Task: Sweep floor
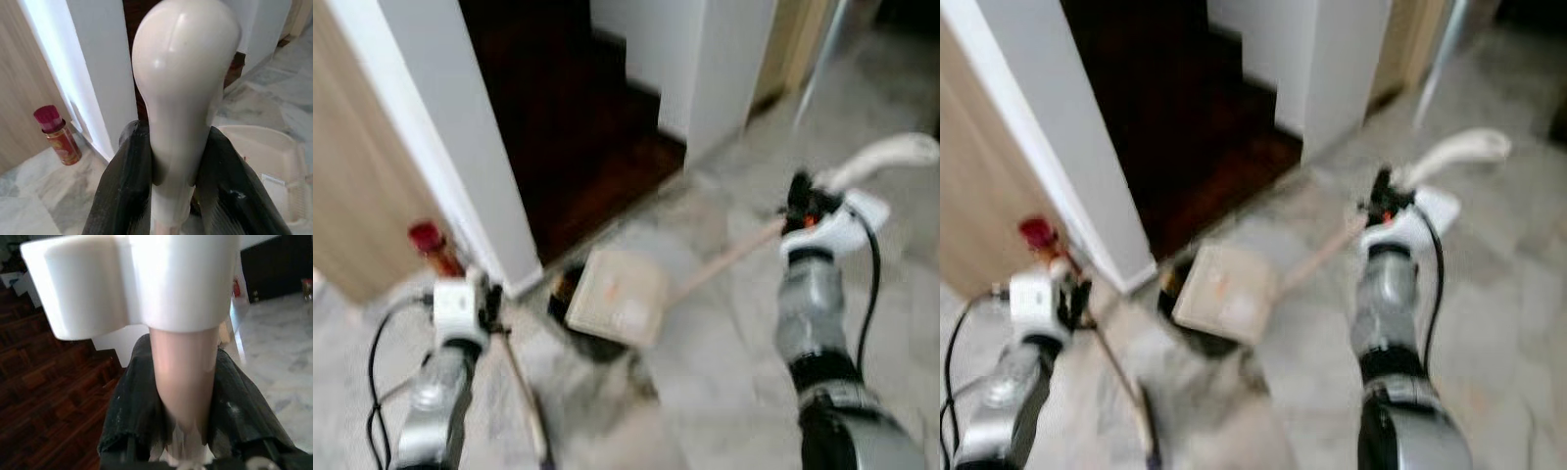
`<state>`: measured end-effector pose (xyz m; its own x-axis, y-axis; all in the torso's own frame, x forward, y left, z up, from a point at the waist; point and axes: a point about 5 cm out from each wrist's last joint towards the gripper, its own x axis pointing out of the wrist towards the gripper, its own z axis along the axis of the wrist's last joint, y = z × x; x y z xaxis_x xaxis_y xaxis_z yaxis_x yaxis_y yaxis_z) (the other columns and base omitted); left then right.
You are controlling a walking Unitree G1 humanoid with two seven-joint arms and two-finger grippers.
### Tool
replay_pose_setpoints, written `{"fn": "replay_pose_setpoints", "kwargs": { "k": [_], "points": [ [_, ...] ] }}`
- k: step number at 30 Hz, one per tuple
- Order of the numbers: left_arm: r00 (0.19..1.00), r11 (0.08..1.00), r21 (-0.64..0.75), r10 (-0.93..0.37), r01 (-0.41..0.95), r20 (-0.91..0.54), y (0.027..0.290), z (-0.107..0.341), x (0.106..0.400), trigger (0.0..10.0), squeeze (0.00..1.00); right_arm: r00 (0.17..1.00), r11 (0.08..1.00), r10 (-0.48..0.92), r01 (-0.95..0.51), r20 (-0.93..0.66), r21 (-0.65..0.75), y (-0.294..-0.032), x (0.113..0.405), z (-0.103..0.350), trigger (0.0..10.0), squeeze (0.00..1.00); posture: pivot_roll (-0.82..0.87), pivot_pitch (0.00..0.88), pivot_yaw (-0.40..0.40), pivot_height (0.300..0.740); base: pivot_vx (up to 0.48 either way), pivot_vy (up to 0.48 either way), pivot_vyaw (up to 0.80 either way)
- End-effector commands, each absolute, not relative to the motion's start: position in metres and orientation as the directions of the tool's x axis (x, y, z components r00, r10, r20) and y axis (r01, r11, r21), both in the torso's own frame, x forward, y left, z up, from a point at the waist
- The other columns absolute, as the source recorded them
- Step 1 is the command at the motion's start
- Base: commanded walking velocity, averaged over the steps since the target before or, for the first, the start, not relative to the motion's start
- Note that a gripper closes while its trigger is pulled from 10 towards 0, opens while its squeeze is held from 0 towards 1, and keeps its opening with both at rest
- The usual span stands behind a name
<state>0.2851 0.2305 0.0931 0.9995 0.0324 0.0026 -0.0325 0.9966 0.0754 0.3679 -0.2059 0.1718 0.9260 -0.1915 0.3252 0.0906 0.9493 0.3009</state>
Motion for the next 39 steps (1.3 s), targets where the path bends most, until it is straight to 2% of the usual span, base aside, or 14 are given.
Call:
{"fn": "replay_pose_setpoints", "kwargs": {
  "k": [1, 8, 14, 39],
  "points": [
    [0.998, 0.994, 0.101, 0.046, -0.050, 0.047, 0.237, 0.103, 0.284, 10.0, 0.00, 0.904, 0.941, -0.184, 0.049, 0.386, 0.336, -0.196, 0.371, 0.188, 10.0, 0.00, 0.09, 0.050, 0.007, 0.740, 0.292, 0.000, 0.00],
    [0.997, 0.993, 0.108, 0.040, -0.046, 0.060, 0.235, 0.107, 0.288, 10.0, 0.00, 0.900, 0.944, -0.174, 0.038, 0.399, 0.328, -0.194, 0.372, 0.192, 10.0, 0.00, 0.08, 0.049, 0.006, 0.740, 0.292, 0.000, 0.00],
    [0.997, 0.993, 0.108, 0.032, -0.039, 0.066, 0.234, 0.109, 0.289, 10.0, 0.00, 0.897, 0.947, -0.170, 0.035, 0.407, 0.320, -0.196, 0.371, 0.193, 10.0, 0.00, 0.08, 0.050, 0.003, 0.740, 0.291, 0.000, 0.71],
    [0.994, 0.994, 0.099, 0.032, -0.042, 0.101, 0.231, 0.114, 0.292, 10.0, 0.00, 0.901, 0.945, -0.149, 0.010, 0.407, 0.326, -0.193, 0.372, 0.195, 10.0, 0.00, 0.08, 0.041, -0.001, 0.740, 0.264, 0.000, 0.00]
  ]
}}
